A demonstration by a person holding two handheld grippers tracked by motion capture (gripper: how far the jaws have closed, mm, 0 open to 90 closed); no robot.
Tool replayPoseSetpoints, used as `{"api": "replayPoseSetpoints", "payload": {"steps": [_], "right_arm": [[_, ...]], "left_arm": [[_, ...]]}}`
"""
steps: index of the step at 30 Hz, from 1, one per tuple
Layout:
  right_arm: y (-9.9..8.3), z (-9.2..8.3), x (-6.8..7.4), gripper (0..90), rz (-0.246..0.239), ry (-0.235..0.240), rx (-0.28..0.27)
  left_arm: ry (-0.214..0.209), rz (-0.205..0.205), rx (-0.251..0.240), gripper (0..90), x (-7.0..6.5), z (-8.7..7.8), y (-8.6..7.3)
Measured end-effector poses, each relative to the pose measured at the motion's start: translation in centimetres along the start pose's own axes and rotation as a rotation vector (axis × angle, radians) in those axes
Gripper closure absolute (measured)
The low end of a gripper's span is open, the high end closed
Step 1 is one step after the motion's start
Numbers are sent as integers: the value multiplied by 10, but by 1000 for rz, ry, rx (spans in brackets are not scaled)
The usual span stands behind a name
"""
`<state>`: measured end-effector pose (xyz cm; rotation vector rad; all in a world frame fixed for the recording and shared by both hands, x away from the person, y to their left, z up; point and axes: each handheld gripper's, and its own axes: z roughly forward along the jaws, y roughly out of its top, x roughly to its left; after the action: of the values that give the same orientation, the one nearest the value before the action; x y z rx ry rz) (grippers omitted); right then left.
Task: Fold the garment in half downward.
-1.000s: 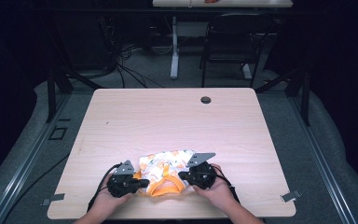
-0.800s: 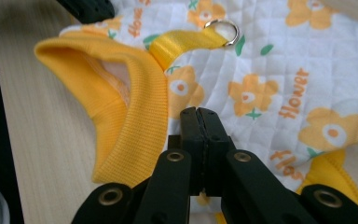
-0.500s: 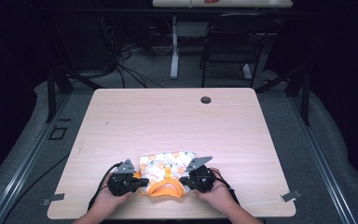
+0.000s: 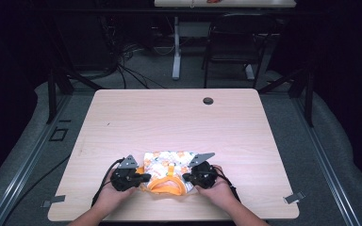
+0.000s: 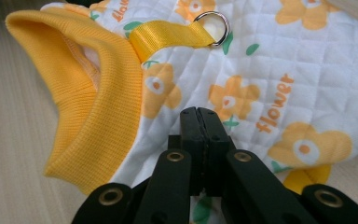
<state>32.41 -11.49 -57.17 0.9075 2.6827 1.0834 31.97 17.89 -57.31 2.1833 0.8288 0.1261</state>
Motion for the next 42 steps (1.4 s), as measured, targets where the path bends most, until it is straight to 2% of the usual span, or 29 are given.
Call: {"api": "replayPoseSetpoints", "payload": {"steps": [4, 10, 20, 25, 28, 34, 42], "right_arm": [[2, 1, -6, 900, 17, -12, -3], [9, 4, -12, 900, -3, -51, 14], [21, 12, -29, 900, 22, -89, 15], [27, 15, -35, 900, 32, -105, 21], [29, 17, -39, 900, 40, -114, 17], [34, 21, -47, 900, 62, -127, 4], [39, 23, -50, 900, 68, -144, 15]], "left_arm": [[9, -13, -2, 895, 1, 3, 3], [14, -39, -15, 895, 6, 8, 7], [27, -87, -43, 895, 13, 15, 13], [40, -83, -45, 895, 17, 18, 16], [47, -99, -56, 895, 18, 19, 17], [61, -101, -62, 895, 21, 22, 20], [64, -122, -74, 890, 19, 22, 19]]}}
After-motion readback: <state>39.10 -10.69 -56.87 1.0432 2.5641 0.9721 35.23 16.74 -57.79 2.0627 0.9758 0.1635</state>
